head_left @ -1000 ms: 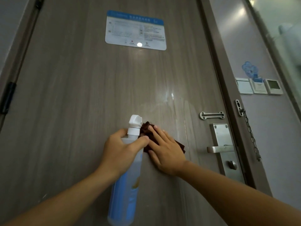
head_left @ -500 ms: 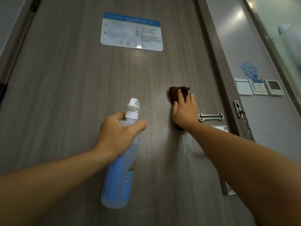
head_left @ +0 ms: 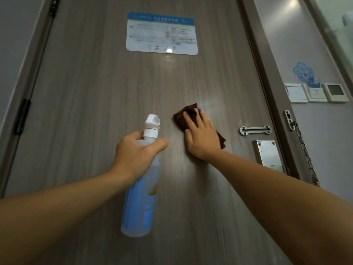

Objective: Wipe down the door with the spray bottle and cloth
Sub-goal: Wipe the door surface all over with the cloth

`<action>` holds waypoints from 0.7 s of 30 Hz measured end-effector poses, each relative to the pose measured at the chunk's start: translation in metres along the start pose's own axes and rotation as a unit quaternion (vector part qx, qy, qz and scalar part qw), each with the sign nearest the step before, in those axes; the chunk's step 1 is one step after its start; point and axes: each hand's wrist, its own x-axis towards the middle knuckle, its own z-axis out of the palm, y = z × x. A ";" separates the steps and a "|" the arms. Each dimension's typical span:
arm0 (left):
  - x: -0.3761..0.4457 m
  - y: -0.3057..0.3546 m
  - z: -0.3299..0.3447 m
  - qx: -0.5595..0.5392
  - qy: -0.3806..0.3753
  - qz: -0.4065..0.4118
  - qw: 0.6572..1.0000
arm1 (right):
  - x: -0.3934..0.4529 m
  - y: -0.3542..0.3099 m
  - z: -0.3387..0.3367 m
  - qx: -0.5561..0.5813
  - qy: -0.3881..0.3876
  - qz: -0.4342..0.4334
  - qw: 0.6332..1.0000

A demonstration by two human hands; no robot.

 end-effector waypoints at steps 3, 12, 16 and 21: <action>0.001 0.001 -0.006 0.012 0.010 -0.004 1.000 | -0.020 -0.014 0.010 -0.010 -0.023 -0.072 0.997; -0.015 -0.012 -0.018 0.043 -0.003 -0.026 0.999 | -0.037 0.014 0.008 0.037 0.022 0.077 0.996; -0.015 -0.016 -0.027 0.034 -0.015 -0.027 0.999 | -0.014 0.002 0.005 0.050 0.029 0.175 0.983; -0.010 -0.016 -0.038 0.029 -0.003 -0.016 0.999 | 0.043 -0.008 -0.014 0.046 -0.042 0.122 0.991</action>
